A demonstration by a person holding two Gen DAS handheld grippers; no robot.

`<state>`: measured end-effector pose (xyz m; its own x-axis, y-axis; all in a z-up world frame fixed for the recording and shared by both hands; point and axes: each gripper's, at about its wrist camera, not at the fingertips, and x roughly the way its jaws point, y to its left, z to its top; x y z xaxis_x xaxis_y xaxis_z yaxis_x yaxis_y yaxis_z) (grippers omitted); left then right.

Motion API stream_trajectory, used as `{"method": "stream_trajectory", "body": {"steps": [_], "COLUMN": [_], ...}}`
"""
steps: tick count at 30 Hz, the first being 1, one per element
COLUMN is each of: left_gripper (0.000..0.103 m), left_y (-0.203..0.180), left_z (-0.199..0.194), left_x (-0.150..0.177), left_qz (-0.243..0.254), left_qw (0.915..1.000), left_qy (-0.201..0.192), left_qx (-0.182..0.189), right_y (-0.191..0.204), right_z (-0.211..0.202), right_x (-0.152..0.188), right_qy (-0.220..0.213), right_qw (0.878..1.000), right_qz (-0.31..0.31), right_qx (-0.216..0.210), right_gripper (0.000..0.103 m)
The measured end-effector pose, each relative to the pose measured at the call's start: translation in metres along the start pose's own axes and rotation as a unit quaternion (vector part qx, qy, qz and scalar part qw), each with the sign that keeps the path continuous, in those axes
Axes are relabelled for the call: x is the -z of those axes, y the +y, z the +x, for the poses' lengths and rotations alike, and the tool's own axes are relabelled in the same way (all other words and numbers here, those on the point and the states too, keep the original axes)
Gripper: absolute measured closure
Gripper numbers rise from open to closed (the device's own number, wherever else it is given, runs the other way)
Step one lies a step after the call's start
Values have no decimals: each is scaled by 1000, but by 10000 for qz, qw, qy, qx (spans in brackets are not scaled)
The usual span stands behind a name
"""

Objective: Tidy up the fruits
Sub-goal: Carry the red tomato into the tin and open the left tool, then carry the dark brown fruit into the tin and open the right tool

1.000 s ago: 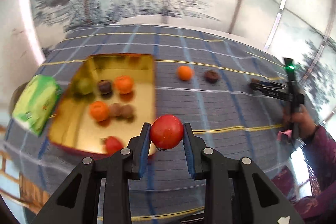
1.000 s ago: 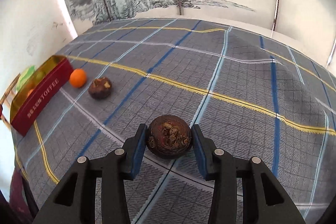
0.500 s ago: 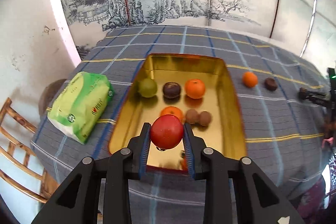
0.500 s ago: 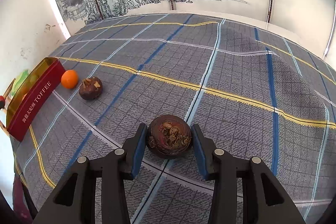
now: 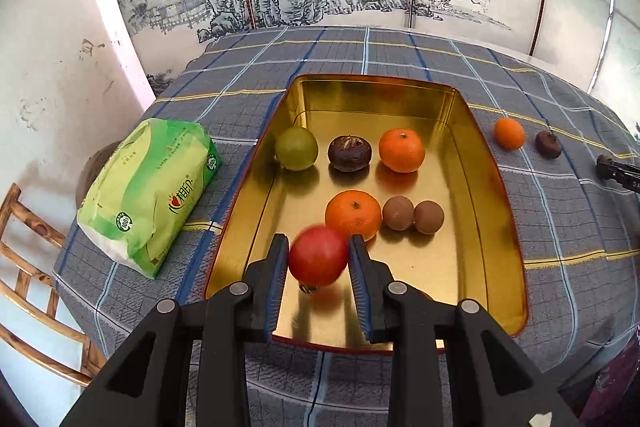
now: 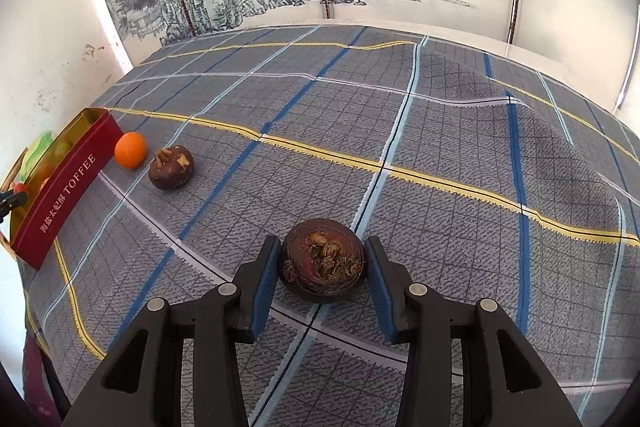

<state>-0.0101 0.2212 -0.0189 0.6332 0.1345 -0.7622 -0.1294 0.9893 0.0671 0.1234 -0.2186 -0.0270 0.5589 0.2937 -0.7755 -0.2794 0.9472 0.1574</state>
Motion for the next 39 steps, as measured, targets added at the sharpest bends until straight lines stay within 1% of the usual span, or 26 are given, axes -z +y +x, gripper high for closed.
{"method": "stream_trajectory", "body": {"steps": [6,12,17,20,23,25,27,28,29,30,33,37,39], "left_gripper": [76,75,72,69,68,62,49,45,38,34,34,34,34], "left_y": [0,-2,-15,-28,-39,-41,-42,-40,-39,-37,-30,-24,-22], "left_z": [4,-5,-25,-41,-58,-68,-75,-79,-82,-85,-91,-90,-92], "left_x": [-1,5,15,20,22,23,23,23,23,24,26,34,38], "left_qz": [-1,-116,-305,-330,-349,-392,-475,-531,-592,-657,-882,-1057,-1068], "left_qw": [10000,9999,9993,9988,9978,9972,9964,9959,9953,9946,9920,9909,9907], "left_qy": [-21,-89,-198,-324,-467,-537,-630,-685,-736,-789,-894,-815,-832], "left_qx": [-43,-25,116,182,314,344,304,259,199,150,145,191,161], "right_y": [0,1,0,-1,2,5,13,18,24,30,53,95,120], "right_z": [0,0,1,2,1,-5,-14,-18,-26,-31,-44,-57,-63], "right_x": [0,0,0,1,4,8,11,12,13,14,11,3,-4], "right_qy": [2,3,5,-1,18,15,-44,-66,-132,-168,-248,-364,-430], "right_qw": [10000,10000,10000,10000,9999,10000,10000,9999,9997,9995,9981,9941,9906], "right_qz": [-4,-10,-27,-9,-71,-13,-9,-14,-18,-32,-198,-510,-716], "right_qx": [5,14,3,-15,100,21,-43,-86,-198,-272,-530,-885,-1087], "right_gripper": [59,59,59,59,59,59,59,59,59,59,59,59,59]}}
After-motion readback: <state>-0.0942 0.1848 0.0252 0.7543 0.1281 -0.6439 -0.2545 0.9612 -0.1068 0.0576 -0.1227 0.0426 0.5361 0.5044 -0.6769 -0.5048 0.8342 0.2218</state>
